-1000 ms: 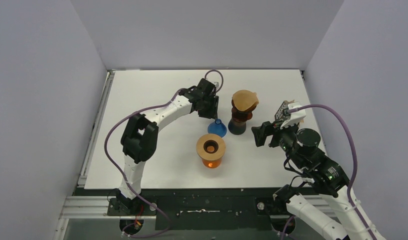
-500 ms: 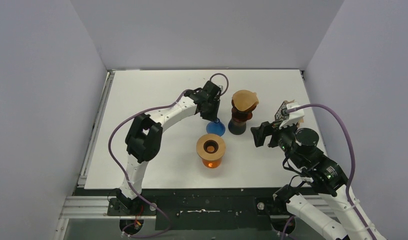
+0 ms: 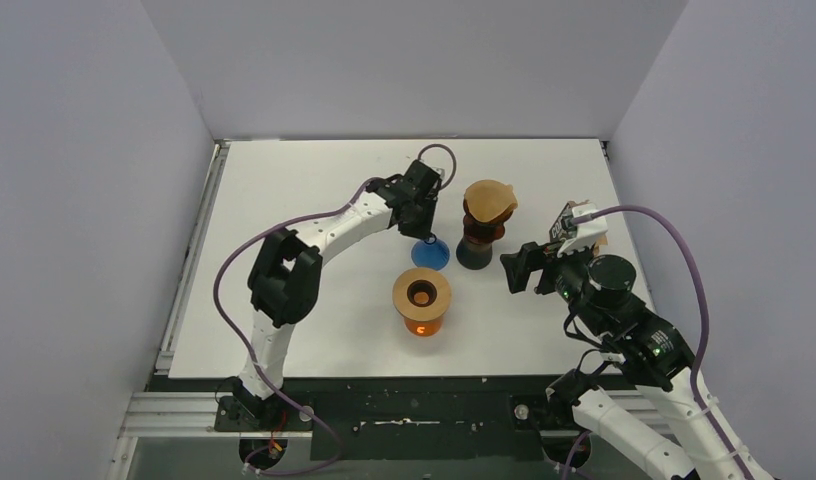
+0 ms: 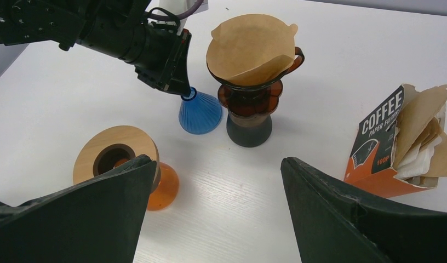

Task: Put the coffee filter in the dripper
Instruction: Pick up the coffee dripper from the center of the board.

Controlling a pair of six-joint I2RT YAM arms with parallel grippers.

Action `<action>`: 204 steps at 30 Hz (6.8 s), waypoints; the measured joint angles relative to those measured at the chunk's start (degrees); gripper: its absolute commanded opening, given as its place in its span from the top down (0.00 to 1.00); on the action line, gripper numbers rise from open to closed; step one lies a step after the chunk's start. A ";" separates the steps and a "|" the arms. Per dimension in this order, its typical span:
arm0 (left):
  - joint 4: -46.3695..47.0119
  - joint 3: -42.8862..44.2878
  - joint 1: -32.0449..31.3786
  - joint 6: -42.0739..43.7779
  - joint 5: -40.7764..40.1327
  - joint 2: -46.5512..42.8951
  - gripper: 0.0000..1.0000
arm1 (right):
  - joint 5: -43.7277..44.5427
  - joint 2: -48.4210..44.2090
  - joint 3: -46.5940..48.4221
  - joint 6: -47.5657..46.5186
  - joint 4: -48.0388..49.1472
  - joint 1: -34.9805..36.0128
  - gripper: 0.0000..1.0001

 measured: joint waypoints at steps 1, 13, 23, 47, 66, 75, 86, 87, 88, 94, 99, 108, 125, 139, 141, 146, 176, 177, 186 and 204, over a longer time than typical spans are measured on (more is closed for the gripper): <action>0.04 -0.57 0.00 0.04 -0.13 -0.44 1.00 | 0.00 0.04 0.02 0.15 0.00 0.00 0.12; 1.84 -11.87 2.62 -0.44 -1.33 -9.11 1.00 | -1.53 1.92 0.09 2.23 0.02 0.00 0.11; 8.33 -24.57 9.88 -3.76 -1.46 -23.76 1.00 | -5.64 5.40 0.13 5.31 2.12 0.00 0.09; 18.82 -36.70 14.34 -9.01 8.00 -53.29 1.00 | -15.72 12.11 0.46 12.61 10.75 0.00 0.02; 40.57 -48.59 14.73 -24.06 29.49 -63.52 1.00 | -32.96 14.32 0.48 17.35 26.95 0.00 0.06; 53.44 -53.51 14.80 -32.70 36.44 -65.24 1.00 | -38.18 14.75 -0.68 21.29 35.87 0.00 0.09; 64.30 -56.02 14.99 -39.47 40.30 -65.35 1.00 | -43.85 14.78 -3.39 26.71 48.17 0.00 0.31; 64.70 -56.19 14.99 -39.85 40.44 -65.35 1.00 | -44.39 14.78 -3.56 27.26 49.44 0.00 0.32; 65.09 -56.37 14.99 -40.19 40.57 -65.35 1.00 | -44.76 14.80 -3.63 27.63 50.38 0.00 0.33; 67.65 -56.76 14.99 -41.90 40.94 -65.18 1.00 | -46.51 16.20 -3.78 29.92 54.88 0.00 0.45; 68.98 -56.76 14.99 -42.84 41.33 -64.96 1.00 | -47.19 17.27 -4.13 31.45 57.46 0.00 0.52; 69.26 -56.76 14.99 -43.15 41.59 -64.67 1.00 | -49.13 18.99 -4.15 33.44 60.76 0.00 0.64; 70.10 -56.76 15.12 -42.86 41.77 -64.30 0.87 | -48.81 19.89 -4.15 33.07 60.48 -0.55 1.00; 61.05 -56.76 16.39 -37.79 41.79 -66.38 0.68 | -46.60 17.62 0.22 21.94 44.89 -0.55 1.00; 57.77 -56.74 16.94 -35.80 41.79 -67.49 0.67 | -46.01 17.53 2.34 18.56 40.54 -0.55 1.00; 47.91 -54.66 17.77 -29.66 41.70 -68.13 0.66 | -43.87 17.68 8.35 7.72 28.85 -0.55 1.00; 6.86 -26.05 17.81 -1.92 36.17 -57.40 0.58 | -20.68 27.89 20.09 -51.17 -4.09 22.75 1.00; 6.47 -25.64 17.57 -1.42 36.15 -56.96 0.58 | -20.48 28.41 20.37 -53.20 -5.07 23.87 1.00; -2.49 -17.97 7.43 4.98 29.62 -49.62 0.58 | -16.61 33.16 22.05 -64.13 -14.32 31.06 1.00; -15.32 -10.19 -2.82 11.54 17.29 -43.06 0.56 | -11.23 35.21 26.32 -69.20 -23.12 36.76 1.00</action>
